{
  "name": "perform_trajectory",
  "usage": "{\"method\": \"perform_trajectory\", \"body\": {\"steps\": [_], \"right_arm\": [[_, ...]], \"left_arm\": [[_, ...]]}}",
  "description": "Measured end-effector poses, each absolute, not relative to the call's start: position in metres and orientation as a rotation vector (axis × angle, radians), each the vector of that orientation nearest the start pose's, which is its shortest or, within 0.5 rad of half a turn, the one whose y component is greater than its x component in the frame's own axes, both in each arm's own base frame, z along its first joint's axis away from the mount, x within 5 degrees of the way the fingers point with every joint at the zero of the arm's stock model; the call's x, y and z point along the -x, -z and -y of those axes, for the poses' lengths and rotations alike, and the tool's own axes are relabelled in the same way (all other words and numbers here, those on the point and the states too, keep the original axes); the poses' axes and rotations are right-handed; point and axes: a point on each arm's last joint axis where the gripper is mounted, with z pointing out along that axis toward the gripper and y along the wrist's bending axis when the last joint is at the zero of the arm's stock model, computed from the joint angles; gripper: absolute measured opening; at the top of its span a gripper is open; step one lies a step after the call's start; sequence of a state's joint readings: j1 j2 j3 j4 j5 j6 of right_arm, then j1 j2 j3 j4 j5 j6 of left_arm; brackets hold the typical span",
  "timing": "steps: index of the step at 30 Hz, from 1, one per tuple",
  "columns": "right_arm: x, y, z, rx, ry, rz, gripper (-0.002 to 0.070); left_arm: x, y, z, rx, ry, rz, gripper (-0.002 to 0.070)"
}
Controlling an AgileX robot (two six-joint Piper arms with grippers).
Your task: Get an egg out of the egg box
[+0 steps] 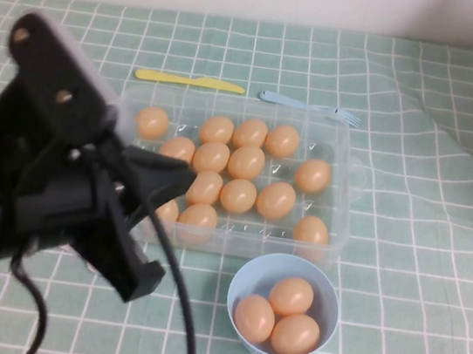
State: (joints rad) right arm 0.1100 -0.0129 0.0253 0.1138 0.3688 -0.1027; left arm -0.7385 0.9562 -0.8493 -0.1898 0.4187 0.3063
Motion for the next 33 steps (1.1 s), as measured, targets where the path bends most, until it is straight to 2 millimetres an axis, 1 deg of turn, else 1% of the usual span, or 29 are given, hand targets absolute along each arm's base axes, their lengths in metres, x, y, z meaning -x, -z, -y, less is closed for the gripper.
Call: {"method": "perform_trajectory", "body": {"steps": [3, 7, 14, 20, 24, 26, 28, 30, 33], "right_arm": [[-0.052, -0.172, -0.009, 0.127, -0.117, -1.860, -0.0017], [-0.052, -0.172, -0.009, 0.127, -0.117, -1.860, -0.0017], [-0.052, -0.172, -0.009, 0.127, -0.117, -1.860, -0.0017], [-0.052, -0.172, -0.009, 0.127, -0.117, -1.860, -0.0017], [-0.052, -0.172, -0.009, 0.127, -0.117, -1.860, -0.0017], [-0.052, -0.172, -0.009, 0.127, -0.117, -1.860, -0.0017], [-0.052, -0.172, -0.009, 0.127, -0.117, -1.860, -0.0017], [-0.052, -0.172, -0.009, 0.127, -0.117, -1.860, -0.0017], [-0.052, -0.172, -0.010, 0.127, -0.118, -1.860, -0.0017]], "left_arm": [[-0.138, -0.349, 0.135, -0.863, 0.494, -1.843, -0.0001], [-0.137, -0.342, 0.135, -0.874, 0.489, -1.876, -0.0001], [-0.138, -0.340, 0.135, -0.900, 0.464, -1.883, -0.0002], [-0.142, -0.349, 0.136, -0.850, 0.465, -1.788, -0.0002], [-0.143, -0.352, 0.134, -0.815, 0.440, -1.655, -0.0002], [-0.138, -0.350, 0.127, -0.793, 0.423, -1.581, -0.0002], [-0.131, -0.347, 0.116, -0.746, 0.403, -1.504, -0.0002], [-0.120, -0.340, 0.099, -0.667, 0.382, -1.421, -0.0002], [-0.101, -0.322, 0.071, -0.548, 0.339, -1.307, -0.0002]]}}
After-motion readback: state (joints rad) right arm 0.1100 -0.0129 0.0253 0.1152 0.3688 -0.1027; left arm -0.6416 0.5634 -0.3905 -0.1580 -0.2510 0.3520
